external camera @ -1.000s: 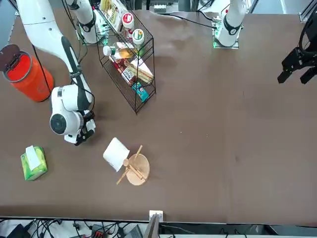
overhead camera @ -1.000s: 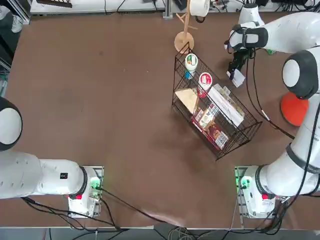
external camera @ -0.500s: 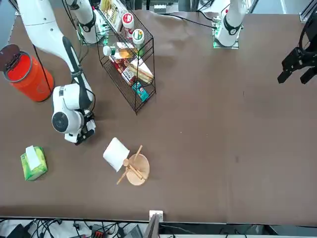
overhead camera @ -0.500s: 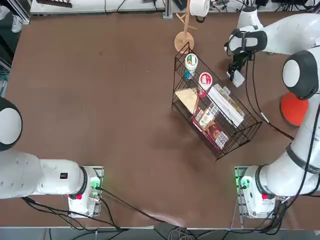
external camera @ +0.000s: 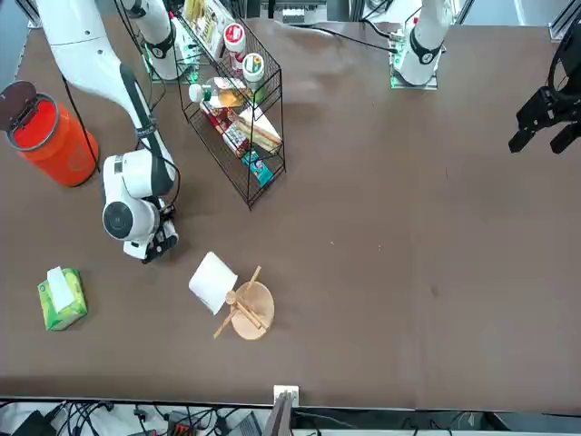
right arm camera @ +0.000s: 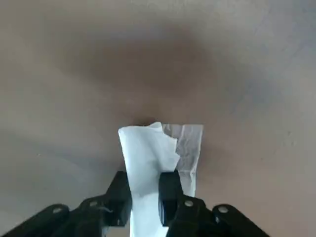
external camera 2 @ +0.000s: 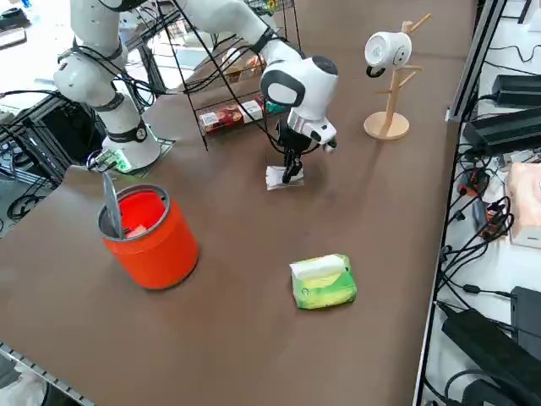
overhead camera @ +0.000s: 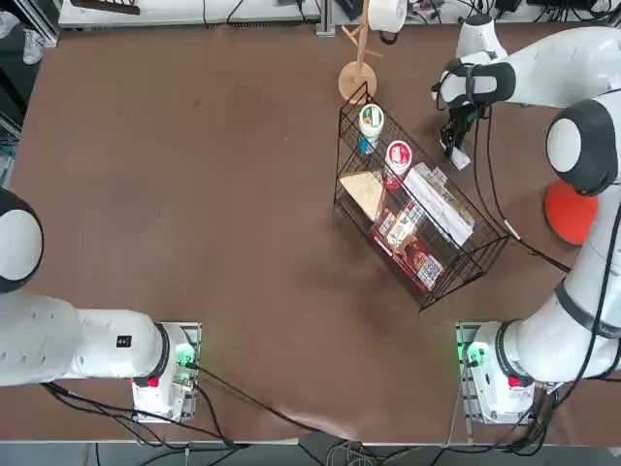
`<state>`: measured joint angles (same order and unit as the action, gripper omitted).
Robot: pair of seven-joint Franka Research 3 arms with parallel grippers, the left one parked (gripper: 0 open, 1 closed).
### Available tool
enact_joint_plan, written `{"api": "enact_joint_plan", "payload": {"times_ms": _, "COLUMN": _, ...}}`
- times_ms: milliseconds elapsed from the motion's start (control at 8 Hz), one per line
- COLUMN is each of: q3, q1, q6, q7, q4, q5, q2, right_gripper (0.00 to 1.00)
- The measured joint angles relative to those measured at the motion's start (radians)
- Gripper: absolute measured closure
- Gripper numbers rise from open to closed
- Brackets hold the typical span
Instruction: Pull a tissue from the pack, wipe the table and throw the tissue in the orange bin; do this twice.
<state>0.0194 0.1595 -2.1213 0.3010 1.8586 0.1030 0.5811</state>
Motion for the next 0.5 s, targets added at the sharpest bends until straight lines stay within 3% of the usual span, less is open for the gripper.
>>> {"api": "enact_joint_plan", "payload": {"times_ms": 375, "q3": 0.002, "q1": -0.001, "q6": -0.011, "q7": -0.003, "q4": 0.002, "q5": 0.018, "q2": 0.0, "right_gripper": 0.76}}
{"api": "enact_joint_plan", "payload": {"times_ms": 500, "q3": 0.005, "q1": -0.001, "q6": -0.015, "q7": -0.004, "q4": 0.002, "q5": 0.023, "q2": -0.001, "right_gripper": 0.87}}
